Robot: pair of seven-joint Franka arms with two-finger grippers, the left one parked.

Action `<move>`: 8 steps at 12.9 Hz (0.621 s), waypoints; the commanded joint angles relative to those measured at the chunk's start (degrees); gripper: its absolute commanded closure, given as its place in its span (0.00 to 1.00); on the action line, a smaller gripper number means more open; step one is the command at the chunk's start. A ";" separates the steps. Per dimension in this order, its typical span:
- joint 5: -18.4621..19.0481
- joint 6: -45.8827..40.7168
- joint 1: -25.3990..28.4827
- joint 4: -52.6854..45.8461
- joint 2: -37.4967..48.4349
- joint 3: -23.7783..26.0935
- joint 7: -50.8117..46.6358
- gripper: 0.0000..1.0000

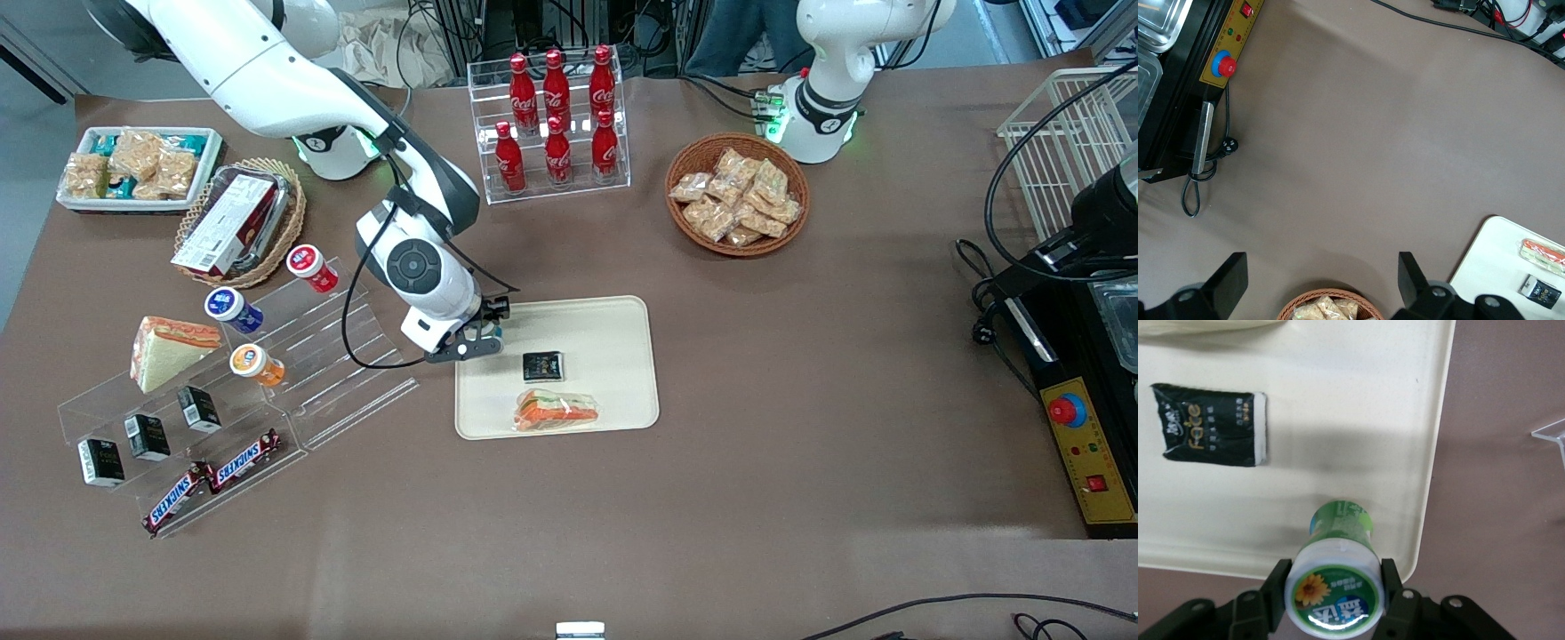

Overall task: Place green gum on tray
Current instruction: 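Lower the green gum bottle onto the tray beside the black pack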

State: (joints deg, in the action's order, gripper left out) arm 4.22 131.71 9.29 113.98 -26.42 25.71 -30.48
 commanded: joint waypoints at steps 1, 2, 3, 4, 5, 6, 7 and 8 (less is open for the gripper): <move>2.63 0.30 0.56 -1.92 -1.70 -0.31 -1.69 0.63; 3.07 0.30 0.56 -1.92 -1.71 -0.40 -1.69 0.62; 3.16 0.39 0.56 -2.01 -1.88 -0.57 -1.60 0.62; 3.42 0.48 0.56 -2.01 -2.06 -0.92 -1.60 0.61; 3.60 0.48 0.56 -2.01 -2.06 -0.92 -1.69 0.52; 3.69 0.48 0.47 -2.01 -2.06 -0.92 -1.69 0.21; 4.04 0.48 0.47 -2.01 -2.06 -0.92 -1.43 0.00; 5.09 0.48 0.47 -1.92 -2.06 -0.92 -1.51 0.00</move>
State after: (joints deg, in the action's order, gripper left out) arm 6.27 131.90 9.32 113.49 -27.21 24.94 -30.51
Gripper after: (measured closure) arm 0.242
